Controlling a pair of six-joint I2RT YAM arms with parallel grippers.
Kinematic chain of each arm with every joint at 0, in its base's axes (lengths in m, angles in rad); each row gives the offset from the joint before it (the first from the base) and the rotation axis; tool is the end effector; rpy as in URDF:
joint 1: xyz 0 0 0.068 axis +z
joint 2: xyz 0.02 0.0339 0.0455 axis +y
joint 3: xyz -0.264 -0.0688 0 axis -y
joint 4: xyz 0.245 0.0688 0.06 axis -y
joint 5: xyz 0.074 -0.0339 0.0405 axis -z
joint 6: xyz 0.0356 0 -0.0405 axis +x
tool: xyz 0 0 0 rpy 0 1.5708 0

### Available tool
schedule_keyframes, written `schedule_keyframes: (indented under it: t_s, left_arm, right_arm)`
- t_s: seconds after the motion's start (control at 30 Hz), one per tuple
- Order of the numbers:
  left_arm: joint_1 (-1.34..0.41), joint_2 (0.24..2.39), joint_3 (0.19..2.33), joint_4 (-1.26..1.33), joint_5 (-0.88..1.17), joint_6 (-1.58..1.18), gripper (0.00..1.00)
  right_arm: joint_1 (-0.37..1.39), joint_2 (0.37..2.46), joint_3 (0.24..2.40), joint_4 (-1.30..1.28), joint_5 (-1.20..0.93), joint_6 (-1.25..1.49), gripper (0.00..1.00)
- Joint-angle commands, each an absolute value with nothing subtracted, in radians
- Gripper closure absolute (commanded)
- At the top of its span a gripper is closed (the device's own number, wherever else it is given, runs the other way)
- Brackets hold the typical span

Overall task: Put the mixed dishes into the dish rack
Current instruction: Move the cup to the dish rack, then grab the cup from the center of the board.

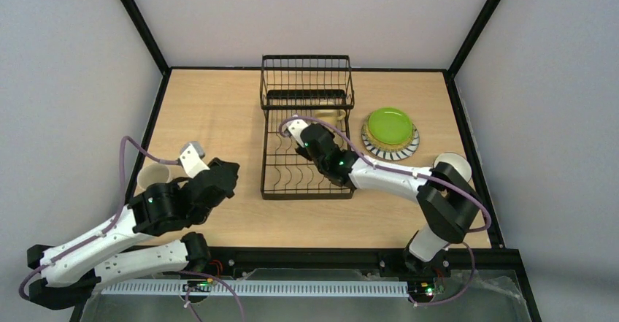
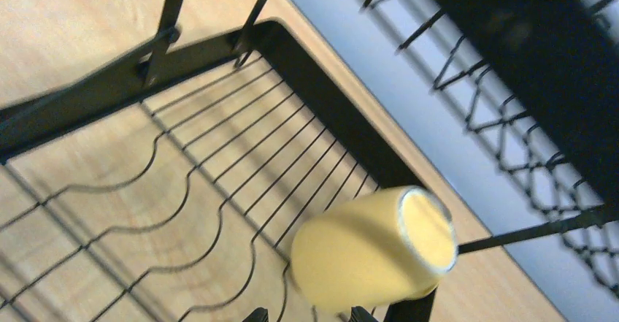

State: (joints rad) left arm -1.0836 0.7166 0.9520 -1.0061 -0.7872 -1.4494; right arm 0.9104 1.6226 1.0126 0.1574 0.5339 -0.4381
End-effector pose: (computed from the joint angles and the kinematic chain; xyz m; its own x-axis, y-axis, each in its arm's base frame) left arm 0.0767 -0.0910 0.3333 -0.4224 -0.6992 -0.5767 -0.2770 0.7055 -0.6524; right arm 0.2370 0.2755 0.2402 -0.0736 -0.6901 -0.7200 -0.4752 0.6590 -0.5830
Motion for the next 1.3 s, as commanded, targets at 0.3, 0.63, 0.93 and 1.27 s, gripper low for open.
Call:
schedule_keyframes:
  t_s: [0.3,0.63,0.93,1.27]
  left_arm:
    - [-1.089,0.978,1.204,-1.444,-0.862,-1.694,0.33]
    - [-0.784,0.985,1.257,-1.452,-0.701,-1.414,0.25]
    - [-0.440,1.043,1.249,-1.450,-0.624,-1.129,0.24]
    - [-0.044,0.988,1.077,-1.300,-0.448,-0.826,0.28]
  right_arm:
    - [0.916,1.419,0.985,-0.076,0.385,-0.195,0.20]
    - [0.915,1.350,1.095,-0.174,0.338,-0.112,0.15]
    - [0.915,1.302,1.111,-0.198,0.313,-0.108,0.12]
    - [0.915,1.273,1.108,-0.207,0.286,-0.106,0.11]
